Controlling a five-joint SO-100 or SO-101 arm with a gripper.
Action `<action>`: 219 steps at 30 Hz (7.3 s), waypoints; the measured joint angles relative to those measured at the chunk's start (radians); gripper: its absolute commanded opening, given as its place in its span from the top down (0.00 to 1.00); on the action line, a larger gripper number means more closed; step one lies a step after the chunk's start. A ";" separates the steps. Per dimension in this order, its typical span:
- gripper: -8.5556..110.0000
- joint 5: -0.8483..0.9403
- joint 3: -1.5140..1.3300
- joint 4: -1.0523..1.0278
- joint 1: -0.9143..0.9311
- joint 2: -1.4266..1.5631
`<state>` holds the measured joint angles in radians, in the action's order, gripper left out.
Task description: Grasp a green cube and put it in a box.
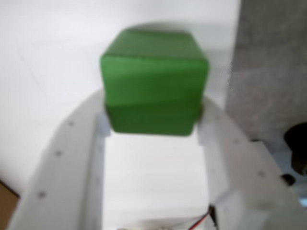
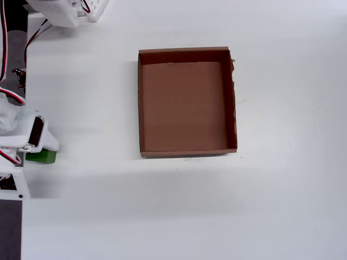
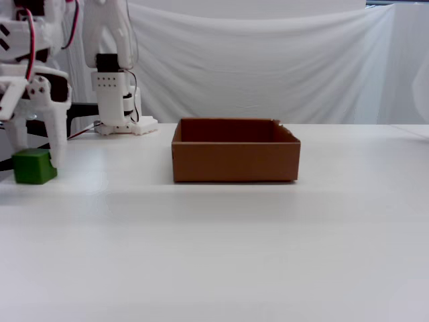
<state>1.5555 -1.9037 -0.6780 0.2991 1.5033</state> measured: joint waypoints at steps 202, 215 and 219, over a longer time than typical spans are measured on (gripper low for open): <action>0.73 -0.753 -1.074 -0.528 -0.120 1.678; 0.73 -0.753 -1.074 -0.528 -0.120 1.678; 0.73 -0.753 -1.074 -0.528 -0.120 1.678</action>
<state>0.8023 -2.9775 -1.2057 0.1795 3.1815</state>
